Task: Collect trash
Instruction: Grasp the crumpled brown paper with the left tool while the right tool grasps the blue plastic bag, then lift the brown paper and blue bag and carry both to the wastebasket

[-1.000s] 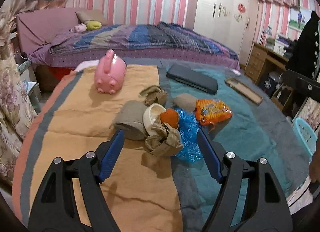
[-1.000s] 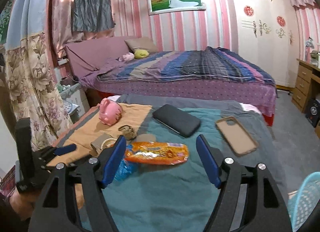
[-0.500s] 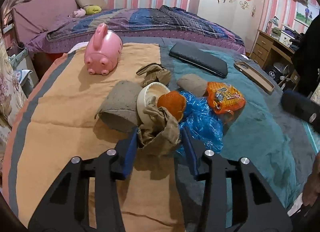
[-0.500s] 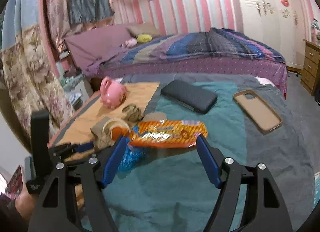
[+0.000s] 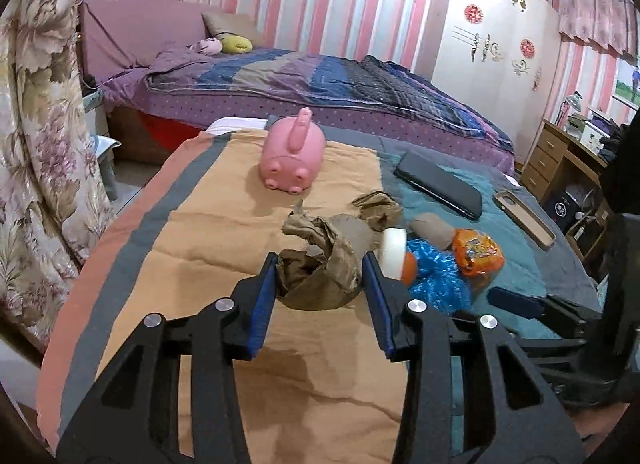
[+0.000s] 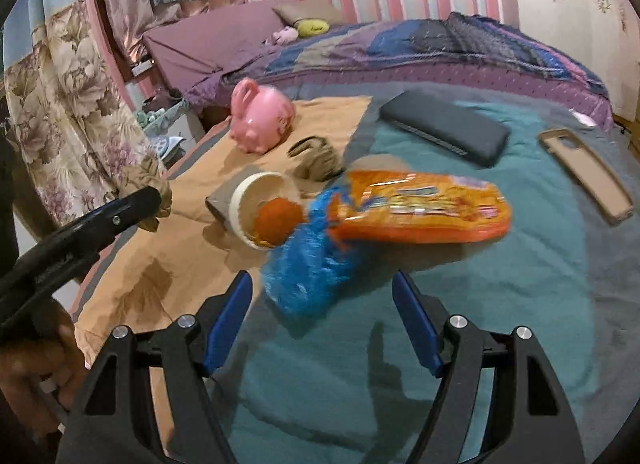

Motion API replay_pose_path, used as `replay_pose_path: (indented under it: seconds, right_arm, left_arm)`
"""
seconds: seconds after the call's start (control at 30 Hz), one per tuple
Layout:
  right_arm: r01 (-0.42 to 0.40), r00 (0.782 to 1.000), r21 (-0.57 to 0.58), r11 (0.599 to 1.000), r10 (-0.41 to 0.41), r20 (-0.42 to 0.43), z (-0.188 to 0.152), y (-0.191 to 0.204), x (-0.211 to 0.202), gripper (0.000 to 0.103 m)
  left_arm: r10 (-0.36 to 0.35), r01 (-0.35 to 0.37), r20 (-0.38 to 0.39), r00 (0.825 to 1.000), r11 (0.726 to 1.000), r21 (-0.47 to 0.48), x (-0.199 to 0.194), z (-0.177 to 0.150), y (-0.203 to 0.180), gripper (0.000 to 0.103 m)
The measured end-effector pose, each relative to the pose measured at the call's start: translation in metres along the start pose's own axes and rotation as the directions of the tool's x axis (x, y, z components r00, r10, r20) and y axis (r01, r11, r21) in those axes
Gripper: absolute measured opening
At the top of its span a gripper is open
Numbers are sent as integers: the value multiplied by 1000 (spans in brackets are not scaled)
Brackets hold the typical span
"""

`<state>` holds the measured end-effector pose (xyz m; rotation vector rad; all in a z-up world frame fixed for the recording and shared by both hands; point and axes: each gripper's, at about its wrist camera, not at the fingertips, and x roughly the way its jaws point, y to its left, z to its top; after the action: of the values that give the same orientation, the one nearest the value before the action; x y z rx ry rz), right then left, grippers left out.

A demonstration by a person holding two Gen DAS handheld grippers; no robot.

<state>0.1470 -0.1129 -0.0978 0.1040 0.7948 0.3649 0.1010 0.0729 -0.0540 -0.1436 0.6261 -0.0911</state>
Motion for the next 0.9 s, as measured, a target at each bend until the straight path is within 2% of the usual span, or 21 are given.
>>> replay_pose_path:
  seconds: [0.07,0.1,0.2,0.27,0.3,0.33,0.43,0.63,0.9]
  right_arm:
    - [19,1000,-8,1000,-20,-9,1,6,10,69]
    - [29,999,-12,1000,-29,-21,1,8,15,64]
    - [35,998,-21,999,-36,-51,1,12,28,43]
    - [20,998,-27,999,-21,-51,2,12,28,28]
    - [16,999,-29,999,-18,-42,2,11,26,17]
    - [16,999,-31,999,-17,-34,1,12,25,12]
    - [13,1000,-88,996,-13,8,1,19,12,8]
    - [17,989,-180,984,10,149,6,27,-46,7]
    - [-5,968,-135,991,39,249,10,0,-105,7]
  left_arm:
    - [-3,3,5,1000,1000,-6,-1,1,0,41]
    - [-5,5,9,1000,1000,-5,-2,1,-1,41]
    - [-8,8,16,1000,1000,8,-3,1,-8,41]
    - [-13,13,23,1000,1000,20,-4,2,-12,41]
    - [-11,11,27,1000,1000,27,-5,3,-14,41]
    - [-8,7,28,1000,1000,30,-5,3,-14,41]
    - [-7,6,34,999,1000,23,-6,4,-15,41]
    - [-13,12,55,998,1000,16,-12,7,-18,41]
    - [-54,51,104,993,998,33,-28,13,-43,41]
